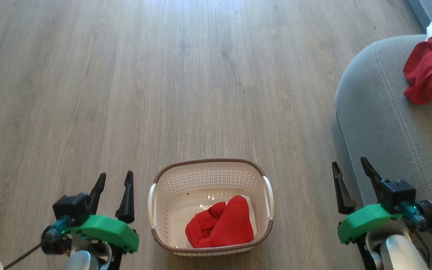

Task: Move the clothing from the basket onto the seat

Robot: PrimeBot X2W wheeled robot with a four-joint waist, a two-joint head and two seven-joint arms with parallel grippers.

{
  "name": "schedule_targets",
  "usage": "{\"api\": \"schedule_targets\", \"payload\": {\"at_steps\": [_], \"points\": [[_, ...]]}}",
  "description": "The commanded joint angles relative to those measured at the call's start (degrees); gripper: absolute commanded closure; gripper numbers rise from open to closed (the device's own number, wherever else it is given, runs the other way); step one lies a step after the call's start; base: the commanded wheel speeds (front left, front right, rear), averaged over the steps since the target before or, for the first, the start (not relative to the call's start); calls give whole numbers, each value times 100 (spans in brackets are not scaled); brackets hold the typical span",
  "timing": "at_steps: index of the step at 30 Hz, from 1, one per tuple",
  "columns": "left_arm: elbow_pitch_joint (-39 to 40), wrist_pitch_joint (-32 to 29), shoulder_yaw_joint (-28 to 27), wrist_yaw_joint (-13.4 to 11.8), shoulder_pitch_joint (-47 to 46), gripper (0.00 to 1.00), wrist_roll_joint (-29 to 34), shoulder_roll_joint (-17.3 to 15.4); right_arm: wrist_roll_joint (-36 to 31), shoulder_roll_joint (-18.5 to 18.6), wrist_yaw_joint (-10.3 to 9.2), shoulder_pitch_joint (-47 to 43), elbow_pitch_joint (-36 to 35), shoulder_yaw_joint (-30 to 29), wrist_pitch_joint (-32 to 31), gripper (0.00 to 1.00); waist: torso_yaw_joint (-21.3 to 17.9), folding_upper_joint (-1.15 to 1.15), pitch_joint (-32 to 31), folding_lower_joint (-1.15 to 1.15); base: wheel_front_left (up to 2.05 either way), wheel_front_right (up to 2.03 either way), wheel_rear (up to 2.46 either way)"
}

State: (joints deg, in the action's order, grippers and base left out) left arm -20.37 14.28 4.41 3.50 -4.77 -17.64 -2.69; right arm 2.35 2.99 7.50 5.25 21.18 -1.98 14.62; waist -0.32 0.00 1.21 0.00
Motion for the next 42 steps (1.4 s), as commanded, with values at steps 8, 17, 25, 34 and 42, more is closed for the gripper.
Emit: {"api": "schedule_targets", "payload": {"at_steps": [8, 17, 25, 34, 42], "points": [[222, 72, -98, -32, -303, 0, -12, -19, 65, -11, -1, 319, -292, 78, 38, 0, -48, 0, 303, 0, 0, 0, 0], [325, 72, 42, -53, -701, 0, 44, -19, 152, -11, -1, 686, -495, -6, 38, 0, -152, 0, 1240, 0, 0, 0, 0], [521, 72, 257, -90, -1522, 0, 183, -19, 226, -12, -1, 1358, -962, -148, 38, 0, -252, 0, 2842, 0, 0, 0, 0], [389, 71, 846, -11, -3023, 0, 667, -19, 424, -12, -1, 2403, -1501, -296, 38, 0, -449, 0, 4685, 0, 0, 0, 0], [-373, -944, 1960, 84, -4259, 0, 836, -19, 494, -12, -1, 2789, -1581, -297, 38, 0, -597, 0, 5250, 0, 0, 0, 0]]}}
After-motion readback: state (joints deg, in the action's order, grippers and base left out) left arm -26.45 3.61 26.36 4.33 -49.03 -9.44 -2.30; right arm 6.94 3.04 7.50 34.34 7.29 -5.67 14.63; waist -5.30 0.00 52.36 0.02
